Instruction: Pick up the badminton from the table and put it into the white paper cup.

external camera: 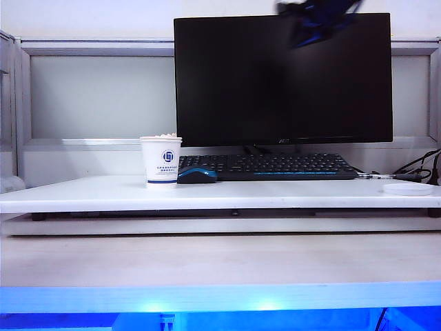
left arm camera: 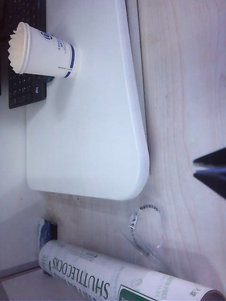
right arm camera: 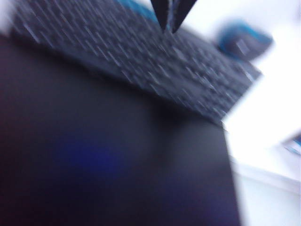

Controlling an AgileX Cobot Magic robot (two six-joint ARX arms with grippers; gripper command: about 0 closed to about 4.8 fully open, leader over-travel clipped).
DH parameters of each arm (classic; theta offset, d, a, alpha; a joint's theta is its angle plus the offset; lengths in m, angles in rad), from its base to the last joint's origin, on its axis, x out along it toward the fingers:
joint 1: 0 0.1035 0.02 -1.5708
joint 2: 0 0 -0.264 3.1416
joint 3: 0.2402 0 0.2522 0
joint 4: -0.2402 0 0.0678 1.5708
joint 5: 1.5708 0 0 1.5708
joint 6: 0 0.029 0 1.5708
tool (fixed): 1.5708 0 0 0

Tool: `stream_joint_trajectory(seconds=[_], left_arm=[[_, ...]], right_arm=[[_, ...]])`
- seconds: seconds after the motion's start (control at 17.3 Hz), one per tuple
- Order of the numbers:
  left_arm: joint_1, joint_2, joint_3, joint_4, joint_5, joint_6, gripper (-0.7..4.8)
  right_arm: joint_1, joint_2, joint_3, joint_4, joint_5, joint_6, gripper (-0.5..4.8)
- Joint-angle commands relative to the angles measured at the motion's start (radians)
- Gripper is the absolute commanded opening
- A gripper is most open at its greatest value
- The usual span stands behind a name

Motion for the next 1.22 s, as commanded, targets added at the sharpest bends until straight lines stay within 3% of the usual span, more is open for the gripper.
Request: stream_joint_trajectory(seconds=[0.06,0.23,0.46,0.64,0.98,1.22], left_arm=[[0.001,0.000,-0.001,-0.011,0.008,-0.003,0.22],[0.001,0.000,-0.001,0.004,0.008,-0.003,0.22],[0.001,0.000,-0.001,0.019,0.008,-0.003,0.22],[0.001,0.000,-0.001,0.027,0.008,-0.003,0.22],[0.000,0.000,-0.001,0.065,0.068,-0.003,0.21],[0.000,0.000,-0.002,0.064,0.111,-0.003,0.21]], right_arm=[[-0.043,-0.053,-0.002,-0.129,-0.038,0.005,-0.06],[-0.055,-0.206,-0.164,-0.073,-0.034,0.008,-0.05],[-0.081,-0.585,-0.715,0.170,0.042,0.114,-0.06],[-0.080,-0.744,-1.011,0.294,0.077,0.143,-0.05],[-0.080,-1.032,-1.358,0.483,0.142,0.214,-0.05],[-0.080,-1.242,-1.530,0.489,0.148,0.224,-0.06]])
